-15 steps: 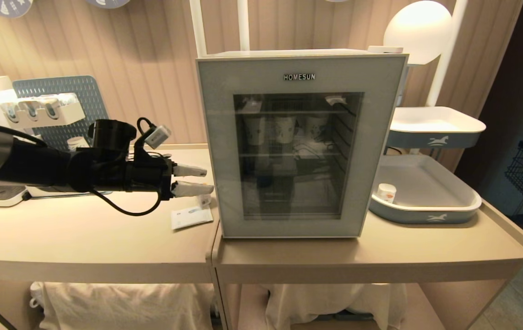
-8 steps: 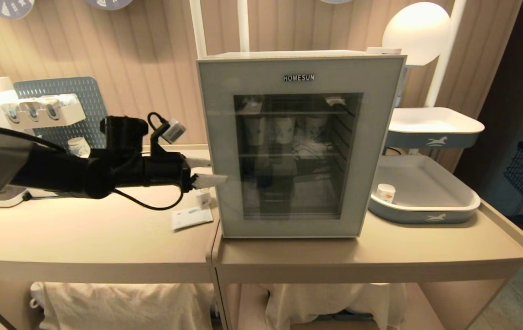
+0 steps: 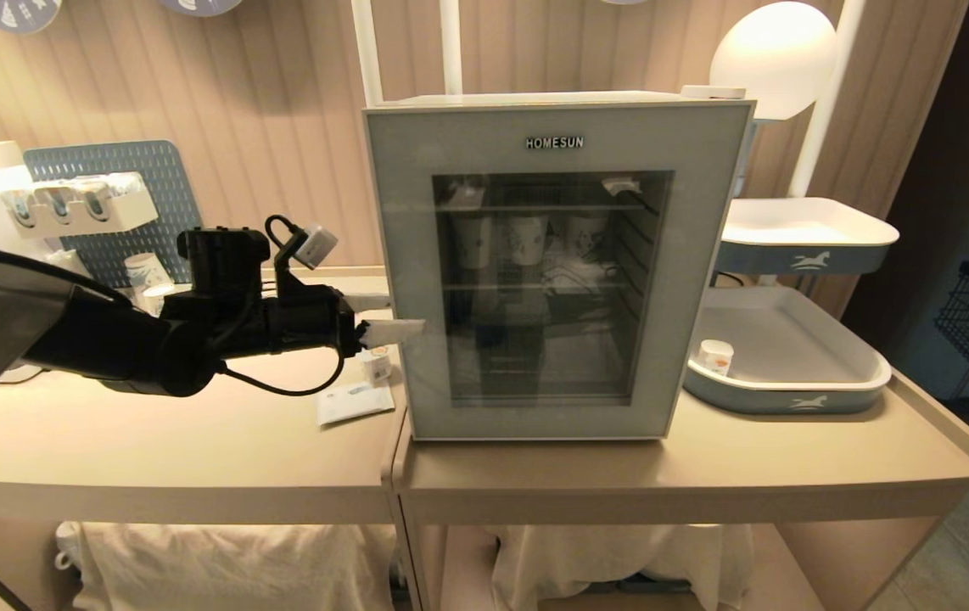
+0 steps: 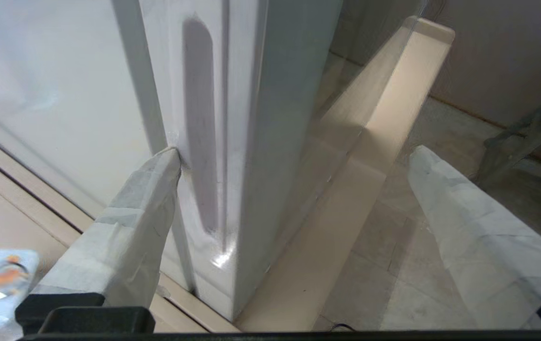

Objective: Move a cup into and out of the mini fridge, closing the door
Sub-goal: Open the freezer door

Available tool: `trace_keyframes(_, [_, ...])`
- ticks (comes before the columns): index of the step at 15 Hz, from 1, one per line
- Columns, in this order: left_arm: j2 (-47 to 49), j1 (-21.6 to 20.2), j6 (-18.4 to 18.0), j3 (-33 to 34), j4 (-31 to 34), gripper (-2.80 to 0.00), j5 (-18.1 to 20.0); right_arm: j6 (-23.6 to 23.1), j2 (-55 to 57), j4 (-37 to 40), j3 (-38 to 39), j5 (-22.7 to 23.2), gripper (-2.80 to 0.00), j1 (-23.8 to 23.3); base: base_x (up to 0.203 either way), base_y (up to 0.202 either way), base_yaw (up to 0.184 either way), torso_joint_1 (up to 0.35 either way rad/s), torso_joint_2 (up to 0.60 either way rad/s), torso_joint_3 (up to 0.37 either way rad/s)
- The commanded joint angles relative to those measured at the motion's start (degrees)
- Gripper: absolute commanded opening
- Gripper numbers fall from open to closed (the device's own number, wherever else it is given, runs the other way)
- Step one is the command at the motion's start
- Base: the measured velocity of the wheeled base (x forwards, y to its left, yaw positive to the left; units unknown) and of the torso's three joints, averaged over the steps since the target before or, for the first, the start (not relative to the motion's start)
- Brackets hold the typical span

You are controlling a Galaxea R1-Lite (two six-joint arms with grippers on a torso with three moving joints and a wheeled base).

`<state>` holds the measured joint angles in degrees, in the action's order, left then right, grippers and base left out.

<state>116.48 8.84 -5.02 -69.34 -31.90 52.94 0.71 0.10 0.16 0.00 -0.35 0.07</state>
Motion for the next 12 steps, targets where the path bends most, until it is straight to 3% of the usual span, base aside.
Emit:
trace_keyframes(1, [-3.5,0.0,2.9,1.9,-0.3,0.0,5.6,0.0,0.1,0.0,0.0,0.0,-2.8,0.0,0.0,0.0,0.0,0.0,0.0,0.0])
trace_keyframes(4, [-6.6,-0.1,7.3,4.8,-0.7,0.0,9.2,0.0,0.1,0.0,0.0,0.0,-2.8,0.0,0.0,0.0,0.0,0.0,0.0,0.0])
trace_keyframes(9, [-5.8,0.7,8.5,5.8,-0.5,0.0,9.7,0.0,0.1,0.0,0.0,0.0,-2.8,0.0,0.0,0.0,0.0,0.0,0.0,0.0])
trace_keyframes(12, [-10.1,1.3,8.6,10.9,-0.7,0.0,10.2,0.0,0.1,0.0,0.0,0.0,-2.8,0.0,0.0,0.0,0.0,0.0,0.0,0.0])
